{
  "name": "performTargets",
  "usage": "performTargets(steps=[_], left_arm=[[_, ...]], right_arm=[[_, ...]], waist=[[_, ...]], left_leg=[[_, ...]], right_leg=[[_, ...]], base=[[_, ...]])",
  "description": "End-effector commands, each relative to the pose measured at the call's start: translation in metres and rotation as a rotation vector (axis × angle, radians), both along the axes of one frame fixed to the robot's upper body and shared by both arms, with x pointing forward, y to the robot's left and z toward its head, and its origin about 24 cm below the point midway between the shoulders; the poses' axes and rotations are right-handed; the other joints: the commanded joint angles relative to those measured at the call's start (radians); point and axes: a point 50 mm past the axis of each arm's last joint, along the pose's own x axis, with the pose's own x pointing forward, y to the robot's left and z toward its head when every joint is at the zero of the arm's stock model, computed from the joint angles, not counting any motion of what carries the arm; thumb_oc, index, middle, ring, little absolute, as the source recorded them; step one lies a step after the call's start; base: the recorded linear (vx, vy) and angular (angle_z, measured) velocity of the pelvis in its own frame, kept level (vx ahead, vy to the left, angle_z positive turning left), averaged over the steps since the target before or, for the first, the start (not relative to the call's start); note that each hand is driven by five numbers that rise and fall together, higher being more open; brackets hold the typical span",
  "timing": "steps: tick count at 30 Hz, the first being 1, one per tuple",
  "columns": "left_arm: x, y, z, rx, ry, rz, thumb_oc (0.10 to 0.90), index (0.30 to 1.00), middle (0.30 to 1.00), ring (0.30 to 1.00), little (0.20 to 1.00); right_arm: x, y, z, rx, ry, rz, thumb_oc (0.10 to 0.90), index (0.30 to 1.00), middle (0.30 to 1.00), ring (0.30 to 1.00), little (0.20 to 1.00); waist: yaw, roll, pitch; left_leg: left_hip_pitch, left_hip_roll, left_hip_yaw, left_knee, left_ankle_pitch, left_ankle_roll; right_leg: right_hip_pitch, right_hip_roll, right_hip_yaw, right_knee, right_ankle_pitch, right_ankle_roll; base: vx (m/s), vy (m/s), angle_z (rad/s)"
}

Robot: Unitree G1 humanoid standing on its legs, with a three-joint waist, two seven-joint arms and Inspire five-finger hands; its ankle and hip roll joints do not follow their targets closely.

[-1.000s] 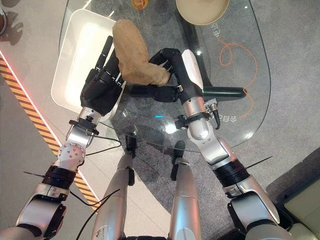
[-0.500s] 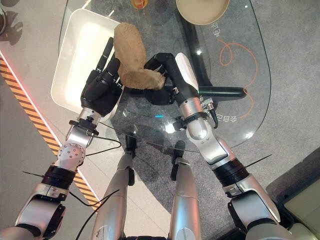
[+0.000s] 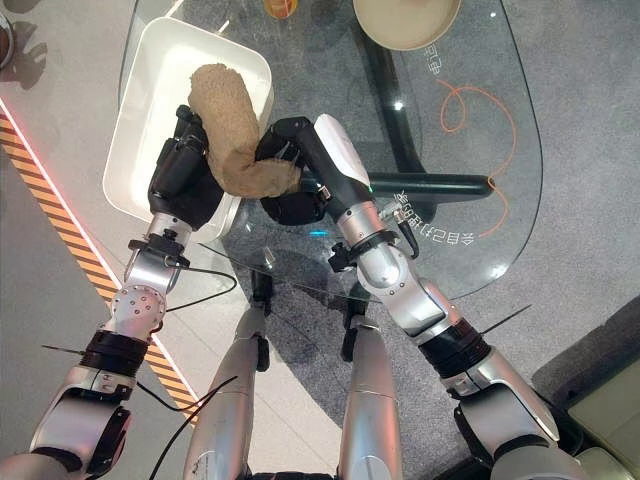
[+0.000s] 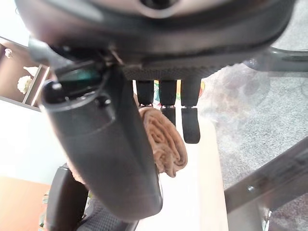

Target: Wipe the table with a cloth and put it in the basket.

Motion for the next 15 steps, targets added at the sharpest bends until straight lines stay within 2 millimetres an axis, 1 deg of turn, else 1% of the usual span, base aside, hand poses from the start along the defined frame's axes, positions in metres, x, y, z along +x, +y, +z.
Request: performTargets(steps=[1, 4, 5, 10, 11, 13, 15], left_arm=[[-0.0129, -0.0501, 0.0584, 0.068, -0.286, -0.208, 0.100, 0.300, 0.300, 0.300, 0.200], [-0.0132, -0.0499, 0.0588, 0.068, -0.291, -0.208, 0.100, 0.300, 0.300, 0.300, 0.200], [-0.0132, -0.0491, 0.0569, 0.067, -0.287, -0.207, 0.100, 0.300, 0.300, 0.300, 0.200], [-0.0132, -0.0487, 0.0578, 0.060, -0.293, -0.197, 0.100, 0.300, 0.300, 0.300, 0.200], [-0.0129, -0.0479, 0.0592, 0.059, -0.296, -0.195, 0.100, 0.300, 0.300, 0.300, 0.200], [-0.0122, -0.0471, 0.0574, 0.061, -0.289, -0.190, 0.100, 0.300, 0.300, 0.300, 0.200], [-0.0117, -0.0468, 0.0582, 0.066, -0.283, -0.182, 0.100, 0.300, 0.300, 0.300, 0.200]], right_arm=[[-0.0406, 0.0334, 0.0858, 0.129, -0.370, 0.240, 0.100, 0.300, 0.300, 0.300, 0.200], [-0.0414, 0.0337, 0.0864, 0.129, -0.374, 0.241, 0.100, 0.300, 0.300, 0.300, 0.200], [-0.0410, 0.0334, 0.0850, 0.130, -0.369, 0.240, 0.100, 0.300, 0.300, 0.300, 0.200], [-0.0410, 0.0340, 0.0855, 0.130, -0.370, 0.241, 0.100, 0.300, 0.300, 0.300, 0.200], [-0.0411, 0.0339, 0.0867, 0.131, -0.374, 0.241, 0.100, 0.300, 0.300, 0.300, 0.200], [-0.0407, 0.0336, 0.0857, 0.133, -0.371, 0.241, 0.100, 0.300, 0.300, 0.300, 0.200], [-0.0406, 0.0329, 0.0870, 0.135, -0.375, 0.240, 0.100, 0.300, 0.300, 0.300, 0.200]], waist=[[-0.001, -0.029, -0.026], [-0.002, -0.029, -0.026], [-0.001, -0.029, -0.026], [-0.001, -0.029, -0.026], [0.000, -0.029, -0.026], [0.000, -0.029, -0.026], [0.000, -0.029, -0.026]], left_leg=[[0.050, -0.062, 0.074, 0.102, -0.181, 0.038], [0.044, -0.062, 0.074, 0.099, -0.174, 0.039], [0.050, -0.063, 0.073, 0.101, -0.182, 0.039], [0.048, -0.064, 0.074, 0.103, -0.183, 0.039], [0.041, -0.063, 0.074, 0.102, -0.176, 0.039], [0.048, -0.063, 0.073, 0.105, -0.183, 0.038], [0.041, -0.064, 0.073, 0.105, -0.176, 0.039]], right_leg=[[0.086, 0.052, -0.028, -0.194, 0.097, 0.033], [0.079, 0.052, -0.027, -0.196, 0.104, 0.032], [0.084, 0.053, -0.027, -0.192, 0.096, 0.033], [0.083, 0.053, -0.028, -0.192, 0.095, 0.033], [0.078, 0.052, -0.029, -0.194, 0.103, 0.032], [0.083, 0.052, -0.029, -0.189, 0.095, 0.033], [0.077, 0.052, -0.030, -0.191, 0.102, 0.032]], base=[[0.00, 0.000, 0.00], [0.00, 0.000, 0.00], [0.00, 0.000, 0.00], [0.00, 0.000, 0.00], [0.00, 0.000, 0.00], [0.00, 0.000, 0.00], [0.00, 0.000, 0.00]])
